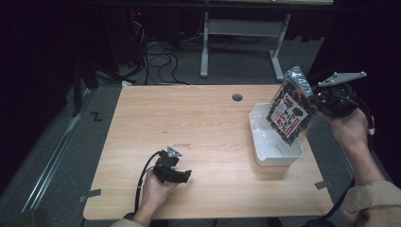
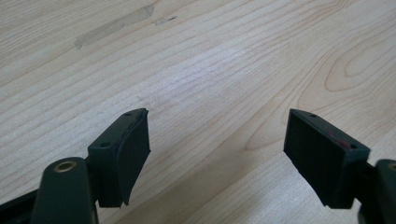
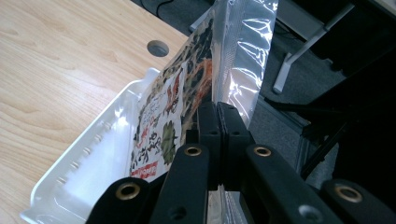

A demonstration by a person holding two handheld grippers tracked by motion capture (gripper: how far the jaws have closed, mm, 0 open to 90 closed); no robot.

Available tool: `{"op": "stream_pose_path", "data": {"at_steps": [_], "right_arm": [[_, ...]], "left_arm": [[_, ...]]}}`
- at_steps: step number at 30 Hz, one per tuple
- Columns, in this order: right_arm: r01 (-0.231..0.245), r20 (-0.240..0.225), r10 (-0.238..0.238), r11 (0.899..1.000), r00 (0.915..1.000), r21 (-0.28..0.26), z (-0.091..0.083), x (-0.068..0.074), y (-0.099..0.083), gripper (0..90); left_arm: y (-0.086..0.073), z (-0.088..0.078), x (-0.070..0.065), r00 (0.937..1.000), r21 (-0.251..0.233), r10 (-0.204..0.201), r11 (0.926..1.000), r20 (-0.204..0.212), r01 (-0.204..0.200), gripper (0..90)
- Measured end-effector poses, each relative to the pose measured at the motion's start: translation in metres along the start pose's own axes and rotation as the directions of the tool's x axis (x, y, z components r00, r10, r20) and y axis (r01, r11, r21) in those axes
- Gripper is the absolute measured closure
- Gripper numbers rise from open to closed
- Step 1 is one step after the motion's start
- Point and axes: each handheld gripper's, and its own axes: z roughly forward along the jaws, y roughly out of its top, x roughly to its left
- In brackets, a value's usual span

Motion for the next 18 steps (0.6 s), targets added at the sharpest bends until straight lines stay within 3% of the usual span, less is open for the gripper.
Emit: {"op": "stream_pose_path", "data": {"at_steps": [10,18], "right_arm": [[0.006,-0.018,-0.006,1.0,0.9998,0.023,0.017,0.005,-0.011,90.0],[0.004,-0.037,-0.004,1.0,0.9993,0.009,0.026,0.007,-0.017,89.8]], "left_arm": [[0.0,0.001,-0.001,1.0,0.002,0.006,1.0,0.001,-0.006,23.0],[0.0,0.002,-0.002,1.0,0.004,0.003,1.0,0.002,-0.003,23.0]]}}
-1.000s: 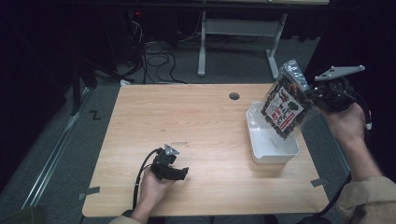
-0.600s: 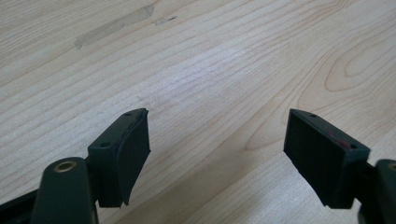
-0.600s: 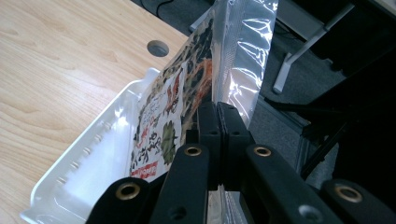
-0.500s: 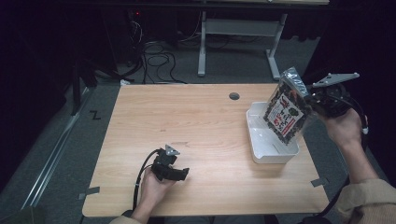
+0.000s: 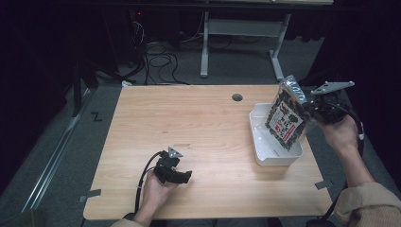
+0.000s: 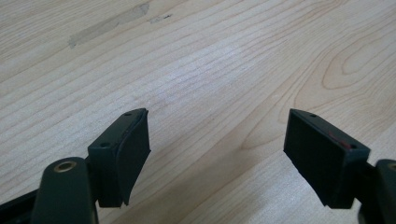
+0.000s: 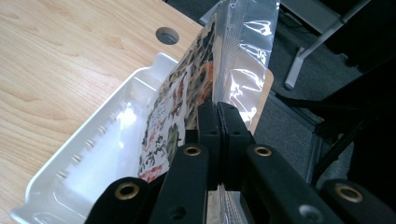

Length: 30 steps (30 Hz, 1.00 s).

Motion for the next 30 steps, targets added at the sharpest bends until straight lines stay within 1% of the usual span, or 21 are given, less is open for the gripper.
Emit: {"op": "stream_pose_path", "data": {"at_steps": [1,2,3,4,6,8,13,14,18,19,20,21,22,23,25,27,28,29,30], "right_arm": [[0.0,-0.005,0.0,1.0,1.0,0.005,0.001,0.001,-0.001,89.6],[0.008,-0.008,-0.008,1.0,0.9999,0.012,0.005,0.004,-0.003,89.4],[0.008,-0.008,-0.008,1.0,0.9999,0.012,0.005,0.004,-0.003,89.4],[0.014,-0.011,-0.014,1.0,0.9998,0.017,0.01,0.006,-0.006,89.2],[0.01,-0.011,-0.01,1.0,0.9999,0.016,0.013,0.007,-0.008,88.6],[-0.002,-0.019,0.002,1.0,0.9998,0.007,0.013,0.005,-0.009,88.1],[-0.006,-0.02,0.006,1.0,0.9998,0.018,0.014,0.002,-0.012,84.7],[-0.019,-0.024,0.019,1.0,0.9995,0.013,0.013,0.001,-0.013,83.1],[-0.031,-0.018,0.031,0.999,0.9994,0.009,0.014,-0.001,-0.015,75.6],[-0.031,-0.018,0.031,0.999,0.9994,0.009,0.014,-0.001,-0.015,75.6],[-0.041,-0.015,0.041,0.999,0.999,0.011,0.013,-0.001,-0.015,71.9],[-0.046,-0.01,0.046,0.999,0.9989,0.01,0.013,-0.002,-0.015,69.8],[-0.046,-0.01,0.046,0.999,0.9989,0.01,0.013,-0.002,-0.015,69.8],[-0.053,-0.008,0.053,0.999,0.9985,0.007,0.012,-0.002,-0.015,66.3],[-0.056,-0.002,0.056,0.998,0.9984,0.007,0.012,-0.002,-0.016,62.1],[-0.069,0.0,0.069,0.998,0.9976,0.007,0.012,-0.003,-0.016,59.1],[-0.069,0.0,0.069,0.998,0.9976,0.007,0.012,-0.003,-0.016,59.1],[-0.077,0.012,0.077,0.997,0.997,0.005,0.011,-0.004,-0.016,56.4],[-0.085,0.017,0.085,0.996,0.9962,0.004,0.011,-0.005,-0.017,55.5]], "left_arm": [[0.0,0.0,0.0,1.0,0.001,0.001,1.0,-0.001,-0.001,23.0],[0.0,0.001,-0.001,1.0,0.004,0.006,1.0,0.0,-0.006,23.0],[0.0,0.001,-0.001,1.0,0.004,0.006,1.0,0.0,-0.006,23.0],[0.0,0.0,-0.002,1.0,0.004,0.01,0.9999,-0.001,-0.01,23.0],[0.0,0.001,-0.002,1.0,0.003,0.008,1.0,0.0,-0.008,23.0],[0.0,0.001,-0.002,1.0,0.006,0.009,0.9999,0.0,-0.009,23.0],[0.0,0.001,-0.003,0.9999,0.008,0.012,0.9999,-0.001,-0.012,23.0],[0.0,0.001,-0.002,0.9999,0.007,0.012,0.9999,-0.002,-0.012,23.0],[0.0,0.001,-0.002,1.0,0.011,0.009,0.9999,-0.001,-0.009,23.0],[0.0,0.001,-0.002,1.0,0.011,0.009,0.9999,-0.001,-0.009,23.0],[0.0,0.002,-0.002,0.9999,0.012,0.013,0.9999,-0.001,-0.013,23.0],[0.0,0.002,-0.002,0.9999,0.012,0.012,0.9999,-0.001,-0.012,23.0],[0.0,0.001,-0.002,0.9999,0.011,0.012,0.9999,-0.001,-0.012,23.0],[0.0,0.001,-0.002,1.0,0.01,0.009,0.9999,-0.003,-0.009,23.0],[0.0,0.001,-0.002,1.0,0.008,0.008,0.9999,-0.003,-0.008,23.0],[0.0,0.001,-0.002,1.0,0.009,0.008,0.9999,-0.002,-0.008,23.0],[0.0,0.001,-0.002,1.0,0.009,0.008,0.9999,-0.002,-0.008,23.0],[0.0,0.001,-0.002,1.0,0.01,0.009,0.9999,-0.004,-0.009,23.0],[0.0,0.001,-0.002,1.0,0.01,0.009,0.9999,-0.003,-0.009,23.0]]}}
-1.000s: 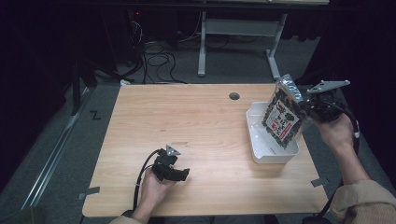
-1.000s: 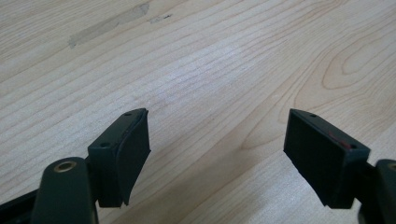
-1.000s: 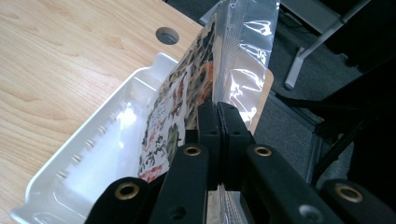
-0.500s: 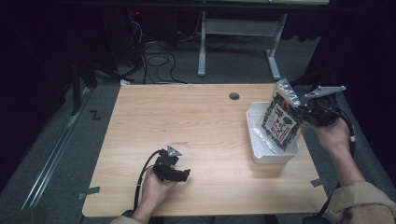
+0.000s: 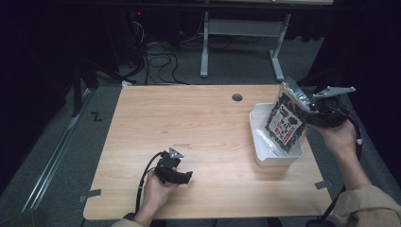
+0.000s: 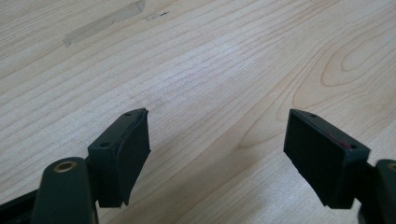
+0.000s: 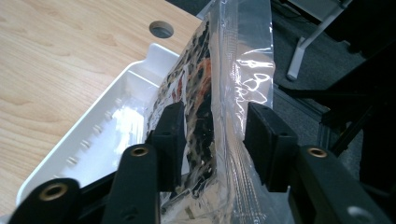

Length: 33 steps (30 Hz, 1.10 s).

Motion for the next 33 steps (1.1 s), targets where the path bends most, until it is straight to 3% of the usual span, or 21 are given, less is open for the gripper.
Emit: {"op": "stream_pose_path", "data": {"at_steps": [13,28,33], "right_arm": [[-0.046,0.028,0.046,0.999,0.9985,-0.009,-0.0018,-0.009,-0.005,50.8],[-0.044,0.015,0.045,0.999,0.9989,-0.031,-0.0039,-0.0085,-0.0047,49.5],[-0.051,-0.004,0.051,0.997,0.9987,-0.06,-0.0078,-0.0057,-0.0039,49.6]], "left_arm": [[-0.0001,-0.0002,-0.0001,1.0,-0.001,0.0,1.0,0.0,0.0,23.0],[0.0,0.0,-0.0001,1.0,0.0,0.004,1.0,0.002,-0.004,23.0],[-0.0001,-0.0004,-0.0003,1.0,-0.004,0.0,1.0,0.0,0.0,23.0]]}}
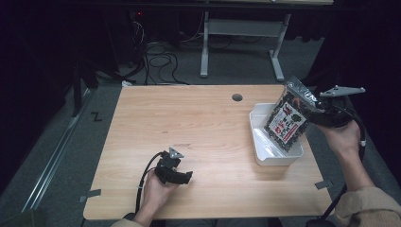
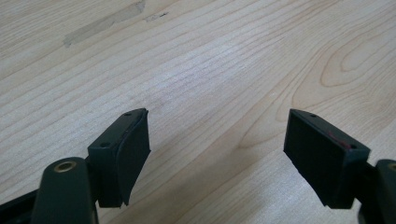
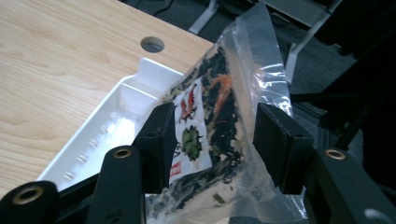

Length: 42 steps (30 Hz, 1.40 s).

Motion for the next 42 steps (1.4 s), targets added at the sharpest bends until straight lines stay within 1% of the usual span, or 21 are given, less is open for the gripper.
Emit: {"op": "stream_pose_path", "data": {"at_steps": [5,7,8,10,12,13,14,15,16,18,20,22,23,24,25,28,33,36,37,39,42], "right_arm": [[0.004,-0.032,-0.004,1.0,0.9995,-0.013,-0.004,0.005,0.0,49.9],[0.005,-0.059,-0.007,1.0,0.9982,-0.029,-0.006,0.009,0.001,50.1],[0.005,-0.059,-0.007,1.0,0.9982,-0.029,-0.006,0.009,0.001,50.1],[0.004,-0.093,-0.008,0.999,0.9956,-0.049,-0.009,0.013,0.001,50.2],[-0.006,-0.103,0.0,0.998,0.9947,-0.056,-0.01,0.016,0.002,50.4],[-0.011,-0.116,0.003,0.997,0.9932,-0.07,-0.011,0.017,0.001,50.7],[-0.024,-0.151,0.011,0.996,0.9885,-0.084,-0.013,0.02,0.0,50.7],[-0.024,-0.151,0.011,0.996,0.9885,-0.084,-0.013,0.02,0.0,50.7],[-0.033,-0.177,0.016,0.995,0.984,-0.094,-0.014,0.025,-0.001,50.7],[-0.028,-0.187,0.009,0.995,0.9824,-0.099,-0.015,0.027,-0.001,50.7],[-0.024,-0.219,0.0,0.994,0.9758,-0.108,-0.016,0.035,-0.001,50.7],[-0.02,-0.224,-0.005,0.994,0.9745,-0.109,-0.016,0.037,-0.001,50.7],[-0.016,-0.241,-0.013,0.993,0.9704,-0.119,-0.017,0.041,-0.001,50.7],[-0.016,-0.241,-0.013,0.993,0.9704,-0.119,-0.017,0.041,-0.001,50.7],[-0.016,-0.257,-0.016,0.992,0.9662,-0.124,-0.018,0.044,-0.001,50.7],[-0.017,-0.273,-0.021,0.991,0.9619,-0.135,-0.02,0.048,0.0,50.7],[-0.009,-0.292,-0.035,0.989,0.9558,-0.147,-0.024,0.053,0.0,50.6],[-0.023,-0.312,-0.028,0.987,0.9496,-0.158,-0.025,0.057,-0.001,50.6],[-0.023,-0.312,-0.028,0.987,0.9496,-0.158,-0.025,0.057,-0.001,50.6],[-0.014,-0.324,-0.042,0.986,0.945,-0.167,-0.026,0.061,-0.002,50.6],[-0.01,-0.331,-0.046,0.986,0.9425,-0.166,-0.026,0.064,-0.002,50.5]], "left_arm": [[0.0,0.0,0.0,1.0,-0.001,0.0,1.0,0.001,0.0,23.0],[0.0,0.0,0.0,1.0,-0.001,0.001,1.0,0.002,-0.001,23.0],[0.0,0.0,0.0,1.0,-0.001,0.001,1.0,0.002,-0.001,23.0],[0.0,-0.001,0.0,1.0,-0.005,0.0,1.0,0.003,0.0,23.0],[0.0,-0.001,0.0,1.0,-0.007,0.0,1.0,0.002,0.0,23.0],[0.0,-0.001,0.0,1.0,-0.009,-0.002,1.0,0.004,0.002,23.0],[0.0,-0.001,0.0,1.0,-0.009,-0.002,1.0,0.004,0.002,23.0],[0.0,-0.001,0.0,1.0,-0.008,-0.001,1.0,0.005,0.001,23.0],[0.0,-0.001,0.0,1.0,-0.007,0.001,1.0,0.003,-0.001,23.0],[0.0,-0.001,0.0,1.0,-0.009,0.002,1.0,0.004,-0.002,23.0],[0.0,-0.002,0.0,1.0,-0.01,0.001,0.9999,0.003,-0.001,23.0],[0.0,-0.002,0.0,1.0,-0.011,0.0,0.9999,0.003,0.0,23.0],[0.0,-0.002,0.0,1.0,-0.011,-0.001,0.9999,0.003,0.001,23.0],[0.0,-0.002,0.0,1.0,-0.011,0.0,0.9999,0.003,0.0,23.0],[0.0,-0.002,0.0,1.0,-0.009,0.001,1.0,0.004,-0.001,23.0],[0.0,-0.002,0.0,1.0,-0.011,0.002,0.9999,0.003,-0.002,23.0],[0.0,-0.003,0.001,1.0,-0.011,-0.001,0.9999,0.004,0.001,23.0],[0.0,-0.003,0.001,1.0,-0.011,0.001,0.9999,0.003,-0.001,22.9],[0.0,-0.003,0.001,1.0,-0.011,0.001,0.9999,0.003,-0.001,22.9],[0.0,-0.003,0.001,1.0,-0.014,-0.001,0.9999,0.005,0.001,22.9],[0.0,-0.003,0.001,1.0,-0.015,-0.003,0.9999,0.004,0.003,22.9]]}}
